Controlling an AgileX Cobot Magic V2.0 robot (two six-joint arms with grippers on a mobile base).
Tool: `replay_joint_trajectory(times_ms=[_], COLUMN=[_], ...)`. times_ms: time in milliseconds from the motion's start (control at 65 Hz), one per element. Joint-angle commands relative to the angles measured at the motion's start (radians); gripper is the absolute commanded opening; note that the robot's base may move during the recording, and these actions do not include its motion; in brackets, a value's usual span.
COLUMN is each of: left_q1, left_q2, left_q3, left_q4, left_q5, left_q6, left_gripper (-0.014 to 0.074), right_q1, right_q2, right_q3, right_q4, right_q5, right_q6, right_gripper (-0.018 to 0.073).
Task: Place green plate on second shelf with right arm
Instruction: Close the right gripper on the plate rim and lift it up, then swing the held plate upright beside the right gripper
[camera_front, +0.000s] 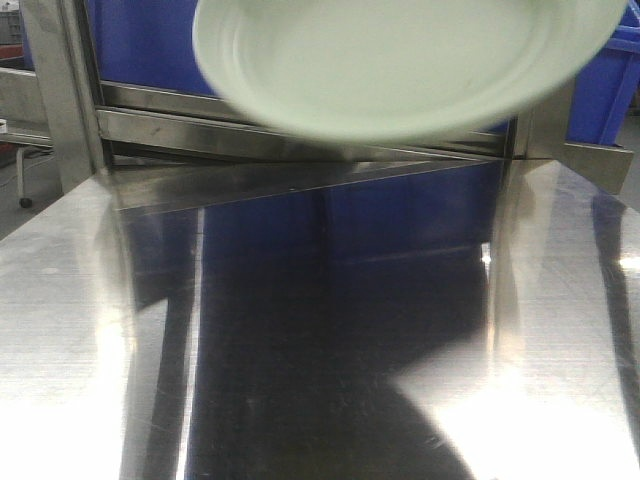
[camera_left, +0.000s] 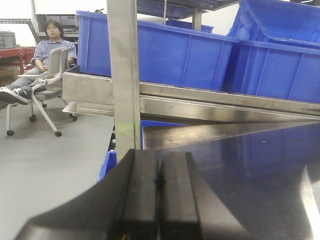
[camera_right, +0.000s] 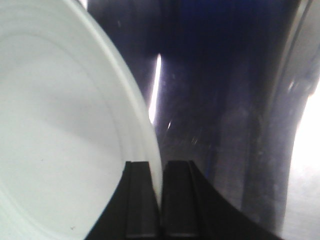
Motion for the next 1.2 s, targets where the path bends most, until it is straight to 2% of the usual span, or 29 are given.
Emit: replay_joint_trajectory(times_ms=[0, 46, 62, 77, 92, 123, 154, 200, 293, 369, 477, 831, 1016, 1078, 1185], left_q1=[-0.002, -0.002, -0.002, -0.002, -0.002, -0.002, -0.002, -0.002, -0.002, -0.002, -0.002, -0.002, -0.002, -0.002, -0.002], left_q2=[-0.018, -0.018, -0.018, -0.018, -0.018, -0.018, -0.018, -0.018, -0.018, -0.018, -0.018, -0.018, -0.018, -0.018, -0.018], left_q3=[0.04, 0.04, 0.04, 0.04, 0.04, 0.04, 0.038, 0.038, 0.038, 0.038, 0.038, 0.038, 0.038, 0.038, 0.038], left_q4=[-0.006, -0.006, -0.033, -0.076, -0.156, -0.27, -0.353, -0.473, -0.565, -0.567, -0.565, -0.565, -0.563, -0.52, -0.363], left_q5=[-0.083, -0.085, -0.105, -0.118, -0.173, -0.273, -0.349, -0.458, -0.639, -0.736, -0.789, -0.787, -0.702, -0.678, -0.603], left_q6=[-0.002, -0.007, -0.037, -0.053, -0.103, -0.167, -0.227, -0.239, -0.239, -0.239, -0.239, -0.239, -0.239, -0.237, -0.205], left_gripper=[0.013, 0.0129, 0.013, 0.013, 0.013, 0.013, 0.013, 0.013, 0.013, 0.013, 0.0129, 0.013, 0.013, 0.013, 0.013], right_q1=[-0.001, -0.001, -0.001, -0.001, -0.001, -0.001, -0.001, -0.001, -0.003, -0.003, -0.003, -0.003, -0.003, -0.003, -0.003], right_q2=[-0.119, -0.166, -0.18, -0.187, -0.208, -0.24, -0.263, -0.298, -0.372, -0.431, -0.491, -0.624, -0.712, -0.752, -0.822], right_q3=[-0.026, -0.026, -0.026, -0.026, -0.026, -0.026, -0.024, -0.013, 0.026, 0.076, 0.145, 0.238, 0.27, 0.291, 0.34], right_q4=[-0.034, -0.049, -0.057, -0.06, -0.065, -0.082, -0.082, -0.091, -0.12, -0.131, -0.132, -0.163, -0.171, -0.17, -0.17], right_q5=[-0.066, -0.059, -0.056, -0.055, -0.053, -0.046, -0.04, -0.039, -0.039, -0.038, -0.028, -0.034, -0.075, -0.067, -0.037], right_q6=[-0.008, -0.008, -0.008, -0.008, -0.008, -0.008, -0.008, -0.008, -0.008, -0.008, -0.008, -0.008, -0.008, -0.008, 0.01], right_gripper=[0.0027, 0.0027, 0.0027, 0.0027, 0.0027, 0.0027, 0.0027, 0.0027, 0.0027, 0.0027, 0.0027, 0.0027, 0.0027, 0.0027, 0.0027])
